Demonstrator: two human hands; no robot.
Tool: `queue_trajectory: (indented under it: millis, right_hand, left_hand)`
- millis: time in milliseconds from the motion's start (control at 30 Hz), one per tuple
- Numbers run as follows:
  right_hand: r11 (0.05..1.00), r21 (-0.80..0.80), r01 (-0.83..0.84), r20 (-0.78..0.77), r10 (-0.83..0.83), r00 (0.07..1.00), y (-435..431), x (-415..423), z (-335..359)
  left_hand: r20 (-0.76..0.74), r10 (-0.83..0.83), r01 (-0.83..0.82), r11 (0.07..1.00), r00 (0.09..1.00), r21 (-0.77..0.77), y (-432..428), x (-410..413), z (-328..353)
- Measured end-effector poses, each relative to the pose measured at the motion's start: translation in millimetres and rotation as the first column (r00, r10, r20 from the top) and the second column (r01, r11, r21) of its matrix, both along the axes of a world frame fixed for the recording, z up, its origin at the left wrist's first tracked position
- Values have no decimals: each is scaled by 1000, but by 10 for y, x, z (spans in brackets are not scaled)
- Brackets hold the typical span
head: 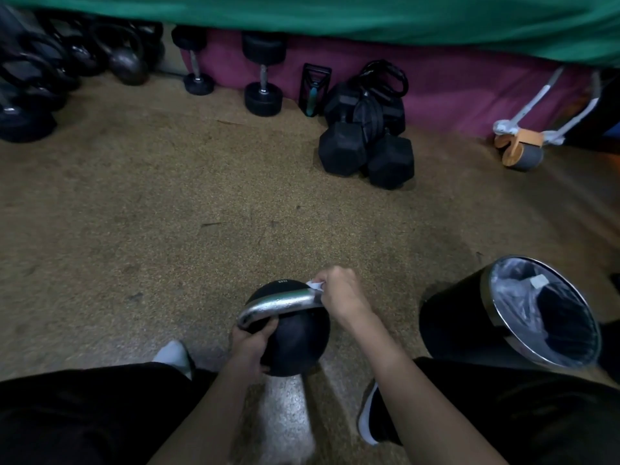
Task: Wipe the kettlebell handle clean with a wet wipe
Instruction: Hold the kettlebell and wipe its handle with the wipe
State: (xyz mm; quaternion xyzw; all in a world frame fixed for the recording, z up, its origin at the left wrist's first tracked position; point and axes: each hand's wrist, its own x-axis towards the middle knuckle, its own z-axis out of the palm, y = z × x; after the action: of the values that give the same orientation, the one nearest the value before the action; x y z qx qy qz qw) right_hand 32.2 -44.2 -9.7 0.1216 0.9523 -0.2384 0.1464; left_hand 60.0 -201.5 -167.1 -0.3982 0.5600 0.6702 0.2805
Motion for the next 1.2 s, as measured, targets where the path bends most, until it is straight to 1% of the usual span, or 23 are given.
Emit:
queue_trajectory:
  millis: [67, 167, 267, 400, 567, 733, 833, 1000, 1100, 1200]
  right_hand:
    - [999, 10, -30, -4, 30, 1000, -37, 20, 7]
    - [997, 8, -77, -57, 78, 995, -37, 93, -39]
    - [999, 6, -47, -78, 47, 996, 20, 130, -50]
    - [1000, 9, -5, -55, 5, 998, 12, 92, -24]
    - [998, 45, -52, -133, 58, 989, -70, 210, -59]
    - [999, 27, 36, -133, -32, 991, -5, 213, -73]
    - [998, 34, 46, -152, -40, 988, -66, 207, -49]
    - [998, 69, 0, -188, 13, 982, -101, 345, -116]
    - [997, 60, 42, -210, -28, 977, -43, 328, -131]
    - [996, 53, 68, -194, -56, 979, -58, 274, -127]
  left_hand:
    - [-2, -4, 4, 1000, 1000, 2, 18, 1, 32]
    - [-5, -4, 4, 1000, 1000, 10, 32, 2, 35]
    - [-7, -7, 7, 1000, 1000, 3, 19, -3, 28]
    - [4, -13, 13, 1000, 1000, -4, 8, 3, 22]
    - [5, -19, 19, 1000, 1000, -7, 7, 4, 30]
    - [8, -6, 6, 1000, 1000, 7, 30, -2, 50]
    - [20, -19, 18, 1000, 1000, 13, 31, 1, 60]
    - [17, -32, 32, 999, 999, -21, 2, -11, -1]
    - [30, -18, 20, 998, 999, -67, -15, -24, -66]
    - [34, -14, 16, 998, 999, -58, -10, -26, -79]
